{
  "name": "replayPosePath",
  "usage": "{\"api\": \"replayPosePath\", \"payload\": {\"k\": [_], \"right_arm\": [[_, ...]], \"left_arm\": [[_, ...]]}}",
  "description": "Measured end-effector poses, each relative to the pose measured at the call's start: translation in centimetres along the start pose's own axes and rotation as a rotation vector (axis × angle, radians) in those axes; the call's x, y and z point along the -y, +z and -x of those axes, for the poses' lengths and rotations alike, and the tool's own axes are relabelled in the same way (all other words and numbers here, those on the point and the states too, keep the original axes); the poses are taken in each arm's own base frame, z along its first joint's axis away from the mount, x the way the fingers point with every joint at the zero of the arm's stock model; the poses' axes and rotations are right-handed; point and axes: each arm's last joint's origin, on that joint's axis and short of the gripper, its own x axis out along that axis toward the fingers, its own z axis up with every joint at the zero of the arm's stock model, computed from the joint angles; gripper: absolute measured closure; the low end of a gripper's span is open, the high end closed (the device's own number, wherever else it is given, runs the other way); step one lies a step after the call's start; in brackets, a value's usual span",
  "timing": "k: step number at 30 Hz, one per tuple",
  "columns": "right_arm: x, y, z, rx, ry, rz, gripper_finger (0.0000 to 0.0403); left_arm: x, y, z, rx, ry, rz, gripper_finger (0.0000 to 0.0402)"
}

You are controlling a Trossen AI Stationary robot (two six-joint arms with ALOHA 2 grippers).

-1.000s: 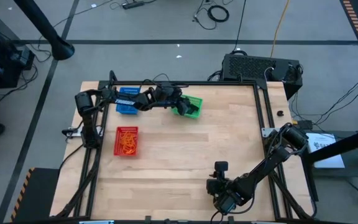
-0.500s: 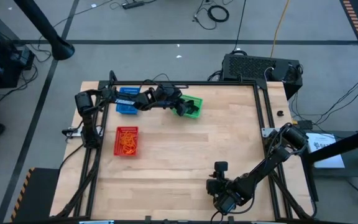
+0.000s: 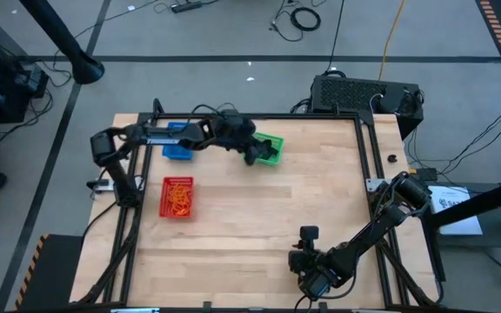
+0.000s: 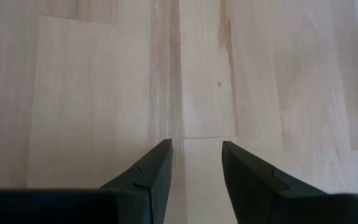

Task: Sort rubber bands into baskets
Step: Put the black rubber band into the green bin

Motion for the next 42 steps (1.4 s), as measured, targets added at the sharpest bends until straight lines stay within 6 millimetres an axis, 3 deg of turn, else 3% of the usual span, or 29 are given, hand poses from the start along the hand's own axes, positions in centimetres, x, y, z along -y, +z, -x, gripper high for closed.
{"api": "replayPosePath", "payload": {"k": [4, 7, 13, 18, 24, 28, 36, 42], "right_arm": [[-0.1, 0.4, 0.3, 0.008, 0.011, -0.009, 0.0269], [-0.5, 0.5, 0.8, 0.016, 0.02, -0.005, 0.0269], [-1.3, -0.4, 2.0, 0.004, 0.023, -0.052, 0.0269], [-1.2, -1.5, 2.4, -0.068, -0.01, -0.17, 0.0269], [-0.7, -2.8, 3.0, -0.157, -0.086, -0.282, 0.0269], [-0.4, -3.6, 3.4, -0.179, -0.154, -0.351, 0.0269], [0.7, -5.0, 5.5, -0.442, -0.175, -0.424, 0.0269], [2.0, -5.8, 9.0, -0.403, -0.185, -0.492, 0.0269]], "left_arm": [[4.2, -0.1, 0.7, -0.011, -0.143, -0.028, 0.023], [8.1, -1.5, 0.4, -0.053, -0.251, -0.091, 0.023], [16.3, -6.5, -0.1, -0.119, -0.402, -0.38, 0.023], [20.8, -11.8, -1.3, -0.128, -0.347, -0.561, 0.023], [23.3, -17.2, -5.0, 0.016, -0.366, -0.624, 0.023], [24.3, -19.6, -7.6, 0.103, -0.443, -0.651, 0.023], [27.4, -20.2, -13.7, 0.09, -0.495, -0.638, 0.023], [29.2, -20.6, -17.4, 0.051, -0.543, -0.757, 0.023]]}}
